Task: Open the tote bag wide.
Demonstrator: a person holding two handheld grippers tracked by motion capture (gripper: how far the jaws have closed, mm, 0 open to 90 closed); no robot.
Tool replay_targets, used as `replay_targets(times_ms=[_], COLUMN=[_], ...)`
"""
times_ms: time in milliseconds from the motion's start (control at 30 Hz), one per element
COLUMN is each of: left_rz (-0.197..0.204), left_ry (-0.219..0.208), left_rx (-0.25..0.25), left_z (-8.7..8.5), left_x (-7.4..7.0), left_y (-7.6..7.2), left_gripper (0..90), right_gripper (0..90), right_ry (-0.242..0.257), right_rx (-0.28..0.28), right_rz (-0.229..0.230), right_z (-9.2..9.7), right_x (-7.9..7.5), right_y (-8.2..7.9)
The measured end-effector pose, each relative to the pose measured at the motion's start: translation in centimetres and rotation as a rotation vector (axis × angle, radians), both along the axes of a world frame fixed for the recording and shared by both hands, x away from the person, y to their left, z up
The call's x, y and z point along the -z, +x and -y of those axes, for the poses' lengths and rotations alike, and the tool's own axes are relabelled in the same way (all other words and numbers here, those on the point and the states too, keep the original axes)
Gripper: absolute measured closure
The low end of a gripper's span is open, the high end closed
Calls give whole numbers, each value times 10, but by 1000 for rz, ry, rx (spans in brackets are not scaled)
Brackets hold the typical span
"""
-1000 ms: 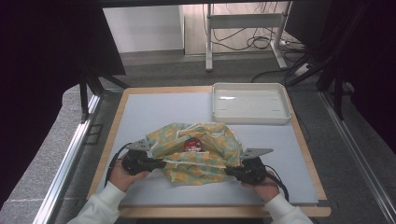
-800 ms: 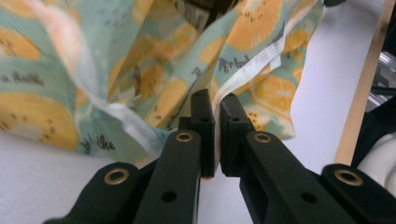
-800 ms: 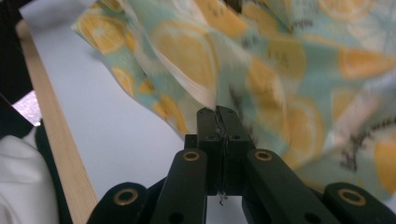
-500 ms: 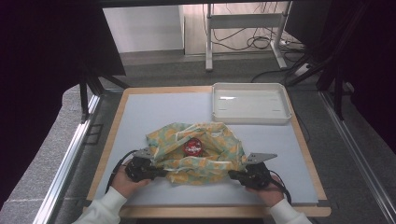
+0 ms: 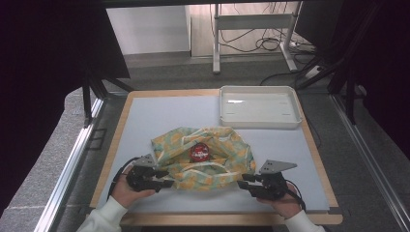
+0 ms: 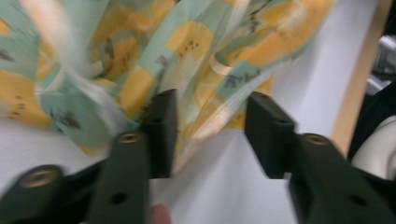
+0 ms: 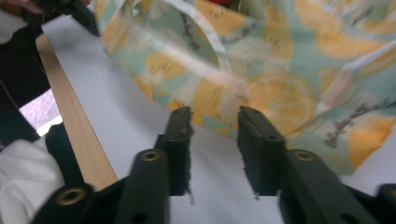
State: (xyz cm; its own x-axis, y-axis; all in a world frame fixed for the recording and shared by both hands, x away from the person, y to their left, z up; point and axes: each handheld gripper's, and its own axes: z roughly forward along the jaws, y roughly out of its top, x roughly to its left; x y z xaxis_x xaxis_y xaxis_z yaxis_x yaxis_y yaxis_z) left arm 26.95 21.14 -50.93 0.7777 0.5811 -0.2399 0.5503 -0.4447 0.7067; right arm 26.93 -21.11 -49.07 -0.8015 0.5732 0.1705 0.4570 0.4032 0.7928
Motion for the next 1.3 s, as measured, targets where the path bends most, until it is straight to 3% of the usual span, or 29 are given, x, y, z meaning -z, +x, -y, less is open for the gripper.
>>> replay_targets(times_ms=[233, 333, 467, 667, 767, 1067, 1300], left_rz=[84, 116, 115, 83, 84, 84, 68], left_ry=[-120, -139, -118, -71, -43, -20, 5], left_rx=[-29, -44, -87, -95, -95, -77, -80], left_z=[-15, -17, -11, 4, 10, 27, 32], left_x=[-33, -43, -46, -42, -42, -43, -38], left_y=[-10, -8, 4, 27, 33, 44, 51], left_gripper=[348, 346, 519, 887, 900, 900, 900], right_gripper=[446, 435, 521, 825, 886, 888, 888], right_ry=[1, -9, -37, -33, -37, -78, -118], right_rx=[49, 51, 56, 33, 26, 9, -16], right_rz=[90, 104, 106, 79, 84, 88, 75], right_z=[-3, -8, -15, -29, -37, -61, -77], right_x=[-21, -25, -27, -30, -32, -31, -22], right_y=[0, 3, 15, 43, 52, 72, 79])
